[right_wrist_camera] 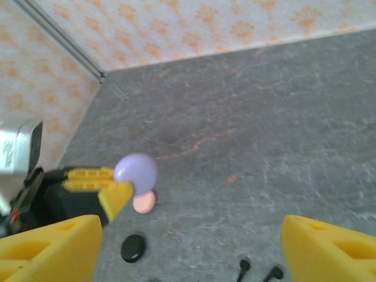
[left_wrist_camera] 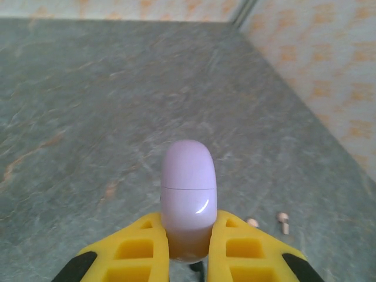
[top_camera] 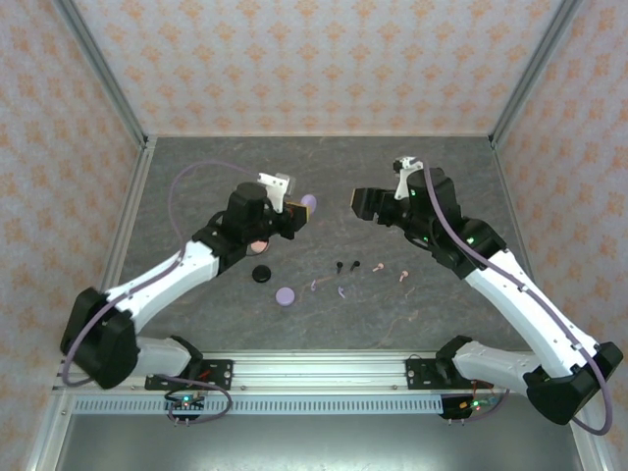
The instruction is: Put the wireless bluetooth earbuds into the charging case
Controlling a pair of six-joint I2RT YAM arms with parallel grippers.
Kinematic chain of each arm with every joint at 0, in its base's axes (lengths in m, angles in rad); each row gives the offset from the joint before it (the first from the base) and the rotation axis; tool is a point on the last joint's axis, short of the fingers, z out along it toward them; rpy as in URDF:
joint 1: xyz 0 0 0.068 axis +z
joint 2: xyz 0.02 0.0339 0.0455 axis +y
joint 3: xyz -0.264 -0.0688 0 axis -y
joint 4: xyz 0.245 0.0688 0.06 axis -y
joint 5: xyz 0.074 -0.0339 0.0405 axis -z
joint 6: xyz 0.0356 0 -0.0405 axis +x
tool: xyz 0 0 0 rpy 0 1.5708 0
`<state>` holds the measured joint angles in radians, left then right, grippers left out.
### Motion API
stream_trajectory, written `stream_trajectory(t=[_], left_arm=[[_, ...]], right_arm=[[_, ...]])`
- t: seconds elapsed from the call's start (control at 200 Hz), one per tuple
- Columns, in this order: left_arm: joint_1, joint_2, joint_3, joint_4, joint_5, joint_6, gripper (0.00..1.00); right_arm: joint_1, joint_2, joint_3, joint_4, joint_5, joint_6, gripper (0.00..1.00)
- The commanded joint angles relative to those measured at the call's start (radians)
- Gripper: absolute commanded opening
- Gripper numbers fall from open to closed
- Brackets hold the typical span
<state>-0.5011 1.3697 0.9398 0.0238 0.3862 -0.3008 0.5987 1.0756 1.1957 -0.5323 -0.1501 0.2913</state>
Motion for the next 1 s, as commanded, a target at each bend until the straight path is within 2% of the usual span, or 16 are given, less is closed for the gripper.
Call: stream_trajectory(t=[0.0,0.255,0.46,0.656,0.841,0.991], left_arm=[[0.048,0.111,0.103,-0.086,0.076,-0.052,0.0],[0.123,0.356,0.236,-0.112,0.103,-0.082,0.0],[0.139,0.498,0.303,-0.132,0.135,-0.113,0.02],[0.139,0.567,0.301,-0.116,0.13,-0.132,0.2],[0.139,0.562,0.297,-0.134,0.113,-0.108,0.47],[0.142,0.546,0.297,-0.167,0.092,-0.075,0.58]], right_arm=[[-0.003,-0.023,-0.02,-0.045,0.067,0.01,0.8],[-0.003,-0.038,-0.047,-0.07,0.067,0.009,0.81],[-0.003,-0.045,-0.065,-0.077,0.071,0.001,0.81],[-0.003,-0.043,-0.066,-0.089,0.07,-0.014,0.81],[-0.003,-0.031,-0.057,-0.114,0.055,-0.03,0.86],[-0.003,-0.015,-0.037,-0.164,0.039,-0.046,0.9]])
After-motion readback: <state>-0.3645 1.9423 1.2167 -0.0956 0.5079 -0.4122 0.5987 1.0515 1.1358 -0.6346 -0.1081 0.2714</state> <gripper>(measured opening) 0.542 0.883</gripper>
